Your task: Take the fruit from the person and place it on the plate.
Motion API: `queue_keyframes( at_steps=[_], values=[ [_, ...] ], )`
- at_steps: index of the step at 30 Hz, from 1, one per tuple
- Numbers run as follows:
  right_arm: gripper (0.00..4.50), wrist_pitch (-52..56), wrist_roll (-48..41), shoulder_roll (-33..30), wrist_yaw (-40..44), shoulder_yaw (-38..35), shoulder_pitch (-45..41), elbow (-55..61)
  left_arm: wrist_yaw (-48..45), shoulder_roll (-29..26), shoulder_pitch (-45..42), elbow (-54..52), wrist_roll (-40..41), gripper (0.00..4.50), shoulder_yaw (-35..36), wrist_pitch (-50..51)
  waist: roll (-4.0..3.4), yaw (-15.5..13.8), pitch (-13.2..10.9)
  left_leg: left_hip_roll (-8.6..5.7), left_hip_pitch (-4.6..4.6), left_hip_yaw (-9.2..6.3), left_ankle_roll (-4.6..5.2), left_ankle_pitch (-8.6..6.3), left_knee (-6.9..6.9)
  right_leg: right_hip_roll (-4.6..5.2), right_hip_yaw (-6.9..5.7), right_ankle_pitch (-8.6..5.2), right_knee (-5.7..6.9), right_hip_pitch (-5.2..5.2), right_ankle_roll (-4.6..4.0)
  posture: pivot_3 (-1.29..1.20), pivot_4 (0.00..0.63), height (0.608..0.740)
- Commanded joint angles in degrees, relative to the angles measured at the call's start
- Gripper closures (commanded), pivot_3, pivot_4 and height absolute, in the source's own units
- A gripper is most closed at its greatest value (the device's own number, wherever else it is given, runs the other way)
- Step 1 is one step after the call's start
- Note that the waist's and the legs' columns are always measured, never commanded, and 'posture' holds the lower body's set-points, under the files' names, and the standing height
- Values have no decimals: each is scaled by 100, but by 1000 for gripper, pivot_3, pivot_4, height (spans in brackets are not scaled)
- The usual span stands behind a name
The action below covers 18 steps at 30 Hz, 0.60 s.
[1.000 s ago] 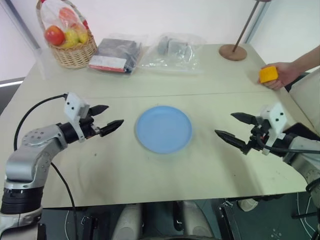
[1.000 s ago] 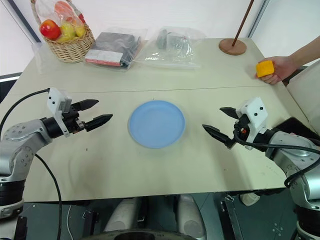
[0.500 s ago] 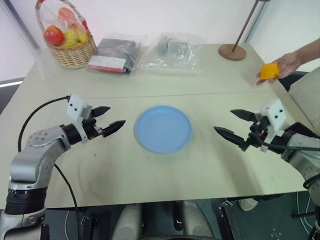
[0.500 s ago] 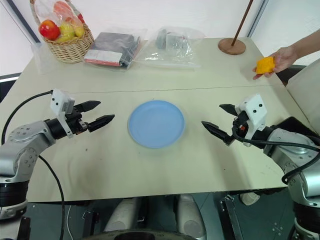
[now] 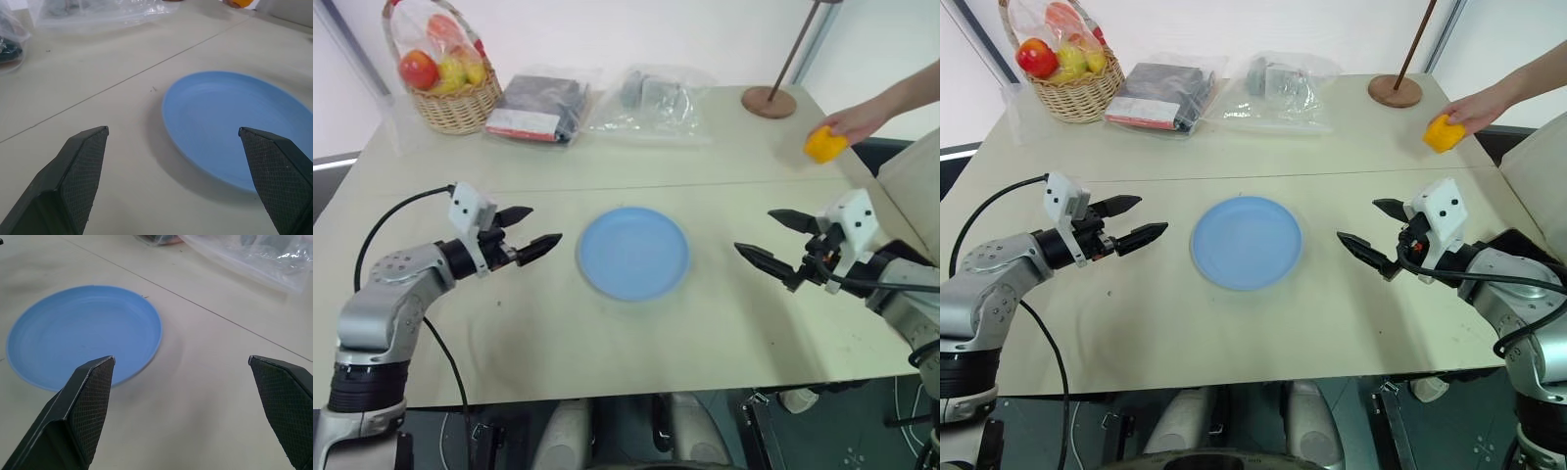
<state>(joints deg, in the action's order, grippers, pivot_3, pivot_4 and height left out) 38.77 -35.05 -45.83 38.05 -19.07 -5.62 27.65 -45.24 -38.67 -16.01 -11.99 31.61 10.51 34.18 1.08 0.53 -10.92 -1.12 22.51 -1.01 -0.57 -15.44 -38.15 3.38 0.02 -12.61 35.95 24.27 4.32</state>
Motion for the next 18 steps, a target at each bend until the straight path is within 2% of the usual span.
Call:
queue_keyframes(
  at_steps=[1, 9, 15, 18],
  values=[
    [0, 25, -152, 90, -169, -249, -143, 108, -14, -33, -132, -34, -22, 45, 61, -128, 0, 2, 0, 0, 0, 0, 0, 0, 0, 0, 0, 0, 0, 0, 0, 0, 150, 740],
    [0, 464, -600, 425, -784, -376, -326, 378, 50, 2, -179, 15, -69, 45, 46, -203, 0, -1, 0, 0, 2, 0, 0, 0, 1, 2, 0, 0, -2, 1, 0, 0, 150, 740],
    [0, 1311, -1333, 906, -1942, -273, -789, 895, 36, 35, -311, 120, -141, 45, -15, -243, -1, 5, -1, 1, 5, -2, 0, 0, 1, 2, 0, 0, -1, 5, 0, 0, 150, 740],
    [0, 1832, -2235, 1314, -2727, -134, -1027, 1277, -6, 24, -346, 152, -161, 45, -55, -252, -1, 7, -1, 1, 6, -2, 0, 0, 1, 5, 0, 0, -2, 6, 0, 0, 150, 740]
  ],
)
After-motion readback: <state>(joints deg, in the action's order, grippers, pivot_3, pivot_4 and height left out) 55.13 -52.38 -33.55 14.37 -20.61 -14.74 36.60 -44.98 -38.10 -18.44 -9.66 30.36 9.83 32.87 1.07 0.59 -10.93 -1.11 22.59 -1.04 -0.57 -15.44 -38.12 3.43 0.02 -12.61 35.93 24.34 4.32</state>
